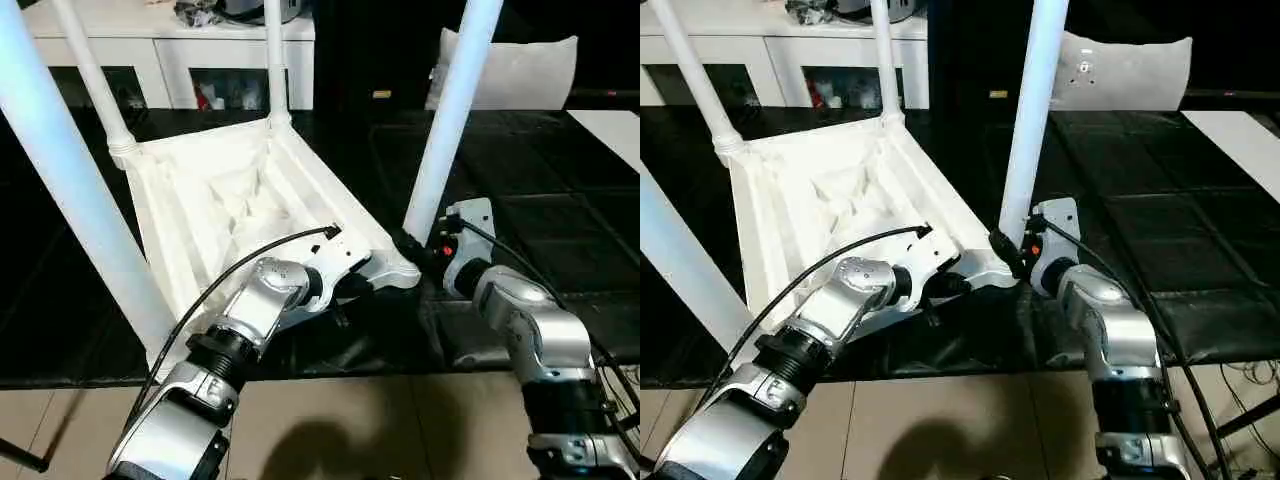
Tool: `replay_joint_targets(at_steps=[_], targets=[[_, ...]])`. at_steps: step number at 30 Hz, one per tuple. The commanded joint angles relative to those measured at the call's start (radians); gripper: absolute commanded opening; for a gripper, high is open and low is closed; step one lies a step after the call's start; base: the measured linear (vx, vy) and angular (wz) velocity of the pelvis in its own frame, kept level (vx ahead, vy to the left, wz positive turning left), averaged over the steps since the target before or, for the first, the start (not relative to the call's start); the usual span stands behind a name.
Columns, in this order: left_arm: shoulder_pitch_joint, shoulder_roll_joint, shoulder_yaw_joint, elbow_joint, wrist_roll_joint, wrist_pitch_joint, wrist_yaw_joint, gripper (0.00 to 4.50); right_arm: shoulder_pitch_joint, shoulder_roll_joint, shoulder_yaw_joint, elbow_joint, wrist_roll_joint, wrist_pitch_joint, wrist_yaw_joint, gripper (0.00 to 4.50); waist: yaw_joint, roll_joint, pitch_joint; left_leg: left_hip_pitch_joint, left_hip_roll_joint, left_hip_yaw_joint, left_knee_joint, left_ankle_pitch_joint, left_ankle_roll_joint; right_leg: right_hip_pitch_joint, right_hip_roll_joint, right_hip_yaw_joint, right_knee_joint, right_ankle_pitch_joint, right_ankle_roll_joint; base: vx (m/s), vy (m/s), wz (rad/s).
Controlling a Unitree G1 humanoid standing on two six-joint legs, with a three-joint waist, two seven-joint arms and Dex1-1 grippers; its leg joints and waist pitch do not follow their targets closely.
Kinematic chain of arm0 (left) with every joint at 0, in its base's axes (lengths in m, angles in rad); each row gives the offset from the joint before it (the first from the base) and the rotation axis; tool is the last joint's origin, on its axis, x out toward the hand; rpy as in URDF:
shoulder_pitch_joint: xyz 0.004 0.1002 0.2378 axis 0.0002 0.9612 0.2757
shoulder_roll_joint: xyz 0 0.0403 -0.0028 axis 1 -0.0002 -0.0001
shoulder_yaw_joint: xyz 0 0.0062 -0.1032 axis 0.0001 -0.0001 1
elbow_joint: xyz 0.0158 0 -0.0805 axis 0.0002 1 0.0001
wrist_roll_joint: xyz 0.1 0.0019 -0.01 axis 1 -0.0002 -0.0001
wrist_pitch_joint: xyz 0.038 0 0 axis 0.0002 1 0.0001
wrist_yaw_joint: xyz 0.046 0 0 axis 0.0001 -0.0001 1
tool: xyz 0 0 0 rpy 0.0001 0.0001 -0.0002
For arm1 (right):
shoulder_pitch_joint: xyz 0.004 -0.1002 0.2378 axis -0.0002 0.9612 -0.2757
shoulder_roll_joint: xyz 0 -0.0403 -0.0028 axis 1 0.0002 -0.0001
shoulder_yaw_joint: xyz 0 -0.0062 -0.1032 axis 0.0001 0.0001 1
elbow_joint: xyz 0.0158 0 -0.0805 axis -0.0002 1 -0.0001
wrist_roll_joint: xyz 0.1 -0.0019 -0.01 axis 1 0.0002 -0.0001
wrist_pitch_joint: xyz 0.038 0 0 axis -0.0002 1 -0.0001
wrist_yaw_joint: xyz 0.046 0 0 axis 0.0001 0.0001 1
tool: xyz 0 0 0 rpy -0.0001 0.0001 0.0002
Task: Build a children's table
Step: Rotate leg to tighten
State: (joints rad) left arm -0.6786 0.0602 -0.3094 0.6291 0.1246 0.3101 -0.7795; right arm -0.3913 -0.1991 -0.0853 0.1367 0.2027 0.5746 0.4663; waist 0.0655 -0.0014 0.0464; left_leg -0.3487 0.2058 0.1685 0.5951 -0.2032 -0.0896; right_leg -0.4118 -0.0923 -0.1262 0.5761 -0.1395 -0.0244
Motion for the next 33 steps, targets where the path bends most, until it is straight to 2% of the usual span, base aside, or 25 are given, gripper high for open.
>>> replay_joint_targets(at_steps=[1, 6, 7, 9, 10, 12, 14, 18, 21, 23, 24, 25, 26, 28, 30, 33], targets=[[-0.005, 0.001, -0.012, -0.037, -0.015, -0.056, -0.017, 0.0, 0.015, -0.004, 0.058, -0.013, 0.032, -0.001, 0.059, 3.19, 0.013, -0.013, -0.07, -0.011, 0.013, -0.003, -0.067, -0.123, 0.079, 0.068, -0.058, 0.046, -0.077, -0.371, -0.093, 0.0, 0.0, 0.0], [0.009, 0.056, -0.033, -0.03, -0.004, -0.116, -0.084, 0.0, 0.046, -0.097, 0.087, -0.032, 0.035, -0.033, 0.203, 3.52, 0.021, -0.012, -0.069, -0.009, 0.016, 0.0, -0.066, -0.116, 0.09, 0.066, -0.057, 0.05, -0.074, -0.345, -0.103, 0.0, 0.0, 0.0], [0.01, 0.059, -0.035, -0.03, -0.003, -0.119, -0.089, 0.0, 0.048, -0.103, 0.088, -0.034, 0.036, -0.036, 0.212, 3.72, 0.022, -0.013, -0.068, -0.01, 0.016, 0.001, -0.067, -0.123, 0.091, 0.067, -0.058, 0.05, -0.075, -0.354, -0.104, 0.0, 0.0, 0.0], [0.016, 0.078, -0.042, -0.028, 0.0, -0.134, -0.118, 0.0, 0.056, -0.133, 0.09, -0.039, 0.041, -0.05, 0.261, 3.72, 0.027, -0.012, -0.068, -0.006, 0.017, 0.001, -0.067, -0.135, 0.085, 0.066, -0.058, 0.05, -0.077, -0.374, -0.102, 0.0, 0.0, 0.0], [0.021, 0.101, -0.053, -0.027, 0.005, -0.161, -0.153, 0.0, 0.06, -0.165, 0.087, -0.04, 0.047, -0.064, 0.307, 3.97, 0.031, -0.011, -0.065, -0.005, 0.018, 0.0, -0.069, -0.144, 0.083, 0.064, -0.06, 0.05, -0.08, -0.391, -0.099, 0.0, 0.0, 0.0], [0.026, 0.14, -0.077, -0.022, 0.011, -0.203, -0.21, 0.0, 0.064, -0.222, 0.095, -0.037, 0.057, -0.086, 0.387, 4.01, 0.036, -0.012, -0.066, -0.004, 0.019, -0.001, -0.069, -0.152, 0.082, 0.064, -0.061, 0.05, -0.08, -0.396, -0.097, 0.0, 0.0, 0.0], [0.03, 0.17, -0.096, -0.024, 0.012, -0.237, -0.265, 0.0, 0.065, -0.263, 0.103, -0.036, 0.061, -0.099, 0.444, 4.34, 0.037, -0.012, -0.066, -0.005, 0.02, -0.001, -0.069, -0.151, 0.081, 0.065, -0.06, 0.052, -0.078, -0.393, -0.095, 0.0, 0.0, 0.0], [0.03, 0.208, -0.115, -0.019, 0.009, -0.307, -0.336, 0.0, 0.06, -0.329, 0.125, -0.018, 0.058, -0.144, 0.542, 4.46, 0.045, -0.013, -0.068, -0.004, 0.022, 0.0, -0.068, -0.135, 0.082, 0.064, -0.062, 0.054, -0.071, -0.361, -0.109, 0.0, 0.0, 0.0], [0.027, 0.23, -0.129, -0.01, 0.006, -0.353, -0.401, 0.0, 0.058, -0.375, 0.149, -0.006, 0.072, -0.172, 0.661, 4.46, 0.055, -0.012, -0.07, -0.003, 0.024, 0.001, -0.066, -0.135, 0.088, 0.065, -0.062, 0.053, -0.067, -0.34, -0.129, 0.0, 0.0, 0.0], [0.035, 0.252, -0.148, -0.032, -0.01, -0.37, -0.478, 0.0, 0.055, -0.396, 0.168, 0.004, 0.076, -0.192, 0.722, 4.11, 0.06, -0.014, -0.069, -0.004, 0.028, 0.001, -0.067, -0.131, 0.09, 0.065, -0.064, 0.054, -0.063, -0.327, -0.139, 0.0, 0.0, 0.0], [0.036, 0.256, -0.152, -0.037, -0.014, -0.373, -0.494, 0.0, 0.054, -0.4, 0.172, 0.007, 0.079, -0.194, 0.736, 4.11, 0.061, -0.013, -0.069, -0.004, 0.028, 0.001, -0.067, -0.13, 0.089, 0.065, -0.064, 0.055, -0.062, -0.324, -0.142, 0.0, 0.0, 0.0], [0.035, 0.265, -0.158, -0.041, -0.021, -0.384, -0.523, 0.0, 0.051, -0.407, 0.18, 0.012, 0.086, -0.198, 0.765, 4.11, 0.063, -0.017, -0.069, -0.003, 0.029, 0.003, -0.066, -0.129, 0.09, 0.064, -0.064, 0.056, -0.061, -0.319, -0.148, 0.0, 0.0, 0.0], [0.034, 0.269, -0.161, -0.041, -0.024, -0.391, -0.536, 0.0, 0.05, -0.411, 0.184, 0.015, 0.089, -0.201, 0.779, 4.06, 0.067, -0.014, -0.069, -0.003, 0.03, 0.003, -0.066, -0.128, 0.09, 0.064, -0.064, 0.056, -0.059, -0.317, -0.153, 0.0, 0.0, 0.0], [0.03, 0.28, -0.171, -0.036, -0.024, -0.413, -0.565, 0.0, 0.049, -0.418, 0.202, 0.016, 0.091, -0.208, 0.814, 3.67, 0.075, -0.014, -0.068, 0.0, 0.03, 0.004, -0.066, -0.133, 0.086, 0.061, -0.064, 0.056, -0.061, -0.333, -0.15, 0.0, 0.0, 0.0], [0.028, 0.284, -0.174, -0.031, -0.024, -0.426, -0.58, 0.0, 0.048, -0.421, 0.216, 0.018, 0.094, -0.21, 0.837, 3.63, 0.078, -0.014, -0.068, 0.0, 0.031, 0.004, -0.067, -0.138, 0.083, 0.061, -0.064, 0.056, -0.062, -0.342, -0.148, 0.0, 0.0, 0.0], [0.026, 0.287, -0.173, -0.029, -0.025, -0.431, -0.597, 0.0, 0.045, -0.412, 0.228, 0.024, 0.093, -0.224, 0.851, 3.32, 0.082, -0.016, -0.068, -0.001, 0.032, 0.003, -0.067, -0.136, 0.075, 0.062, -0.066, 0.057, -0.06, -0.339, -0.145, 0.0, 0.0, 0.0]])
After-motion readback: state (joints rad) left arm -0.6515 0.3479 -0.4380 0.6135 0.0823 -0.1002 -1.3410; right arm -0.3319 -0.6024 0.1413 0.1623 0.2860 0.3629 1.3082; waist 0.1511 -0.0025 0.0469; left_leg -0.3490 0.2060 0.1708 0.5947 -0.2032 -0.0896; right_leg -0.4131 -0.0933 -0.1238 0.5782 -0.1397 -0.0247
